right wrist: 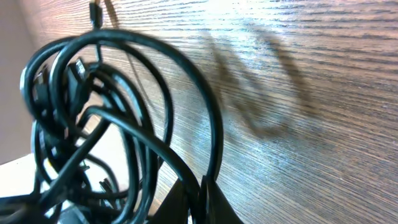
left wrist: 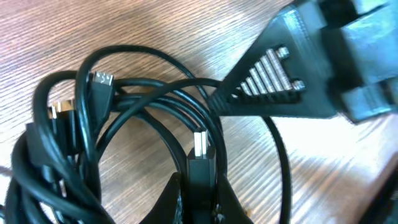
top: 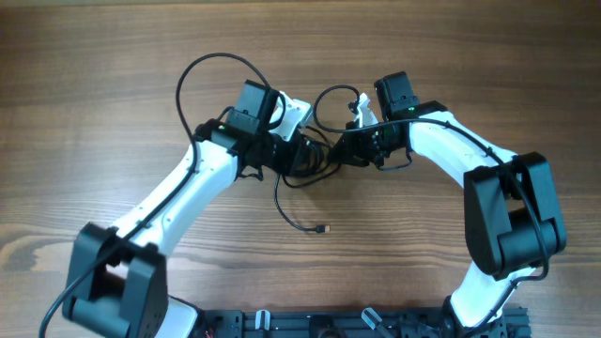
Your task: Untangle cables
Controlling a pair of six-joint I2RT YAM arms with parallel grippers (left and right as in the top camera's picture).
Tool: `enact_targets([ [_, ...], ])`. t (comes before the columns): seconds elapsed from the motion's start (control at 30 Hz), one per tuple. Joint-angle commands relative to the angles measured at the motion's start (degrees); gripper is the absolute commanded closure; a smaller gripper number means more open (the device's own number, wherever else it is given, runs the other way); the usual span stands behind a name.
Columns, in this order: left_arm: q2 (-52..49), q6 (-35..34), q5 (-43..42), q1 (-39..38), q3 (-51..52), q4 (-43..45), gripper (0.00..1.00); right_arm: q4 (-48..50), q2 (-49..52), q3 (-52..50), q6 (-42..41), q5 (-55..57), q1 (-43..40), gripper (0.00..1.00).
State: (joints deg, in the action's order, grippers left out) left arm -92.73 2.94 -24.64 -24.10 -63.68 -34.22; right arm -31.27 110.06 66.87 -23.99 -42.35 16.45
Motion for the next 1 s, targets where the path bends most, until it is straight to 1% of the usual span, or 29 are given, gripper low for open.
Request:
enact_targets([
  [0.0, 6.3, -0.2, -4.0, 2.5, 0.0, -1.2, 0.96, -0.3, 1.2, -0.1, -0.7, 2.3, 0.0, 0.91],
  [0.1, 9.6, -0.2, -6.7, 5.3, 0.0, -2.1, 0.96, -0.3, 1.2, -0.1, -0.7, 2.3, 0.0, 0.91],
  [0.17, 11.0, -0.2, -11.3, 7.5, 0.0, -2.7, 0.96, -0.3, 1.2, -0.1, -0.7, 2.3, 0.0, 0.91],
  [0.23, 11.1, -0.2, -14.2, 8.6, 0.0, -3.4, 0.96, -0.3, 1.2, -0.1, -0.7, 2.3, 0.0, 0.91],
  [0.3, 10.5, -0.2, -14.5, 9.2, 0.0, -5.7, 0.96, -0.3, 1.2, -0.1, -0.6, 2.3, 0.0, 0.91],
  [0.37, 10.0, -0.2, -13.0, 9.6, 0.0, -8.0, 0.96, -0.6, 1.2, -0.1, -0.6, 2.3, 0.0, 0.91],
  [0.4, 9.8, -0.3, -12.1, 9.7, 0.0, -8.9, 0.93, -0.7, 1.2, -0.1, -0.5, 2.3, 0.0, 0.91],
  [0.47, 9.7, -0.3, -10.8, 9.7, 0.0, -10.1, 0.77, -0.8, 1.2, -0.1, -0.2, 2.3, 0.0, 0.91],
  [0.5, 9.7, -0.3, -10.6, 9.7, 0.0, -10.3, 0.74, -0.7, 1.2, -0.1, -0.2, 2.3, 0.0, 0.91],
  [0.53, 9.7, -0.3, -10.6, 9.7, 0.0, -10.3, 0.73, -0.7, 1.2, -0.1, -0.2, 2.3, 0.0, 0.91],
  [0.57, 9.7, -0.3, -10.4, 9.7, 0.0, -10.3, 0.75, -0.7, 1.2, -0.1, -0.2, 2.3, 0.0, 0.91],
  [0.63, 9.7, -0.4, -8.2, 9.7, 0.0, -10.4, 0.94, -1.0, 1.2, -0.1, -0.2, 2.3, 0.0, 0.91],
  [0.67, 9.7, -0.4, -7.1, 9.7, 0.0, -10.8, 0.96, -1.0, 1.2, -0.1, -0.2, 2.3, 0.0, 0.91],
  [0.77, 9.3, -0.4, -4.7, 9.7, 0.1, -12.4, 0.96, -1.1, 1.2, -0.1, -0.1, 2.3, 0.0, 0.91],
  [0.9, 8.3, 0.1, -4.4, 9.6, 1.6, -13.2, 0.72, -1.1, 1.2, -0.1, 0.0, 2.3, 0.0, 0.90],
  [0.93, 8.2, 1.4, -4.5, 9.4, 2.6, -13.2, 0.64, -1.1, 1.2, -0.1, 0.0, 2.3, 0.0, 0.90],
  [0.97, 8.0, 3.3, -4.4, 9.0, 4.2, -13.0, 0.59, -1.1, 1.2, -0.1, 0.0, 2.3, 0.0, 0.90],
])
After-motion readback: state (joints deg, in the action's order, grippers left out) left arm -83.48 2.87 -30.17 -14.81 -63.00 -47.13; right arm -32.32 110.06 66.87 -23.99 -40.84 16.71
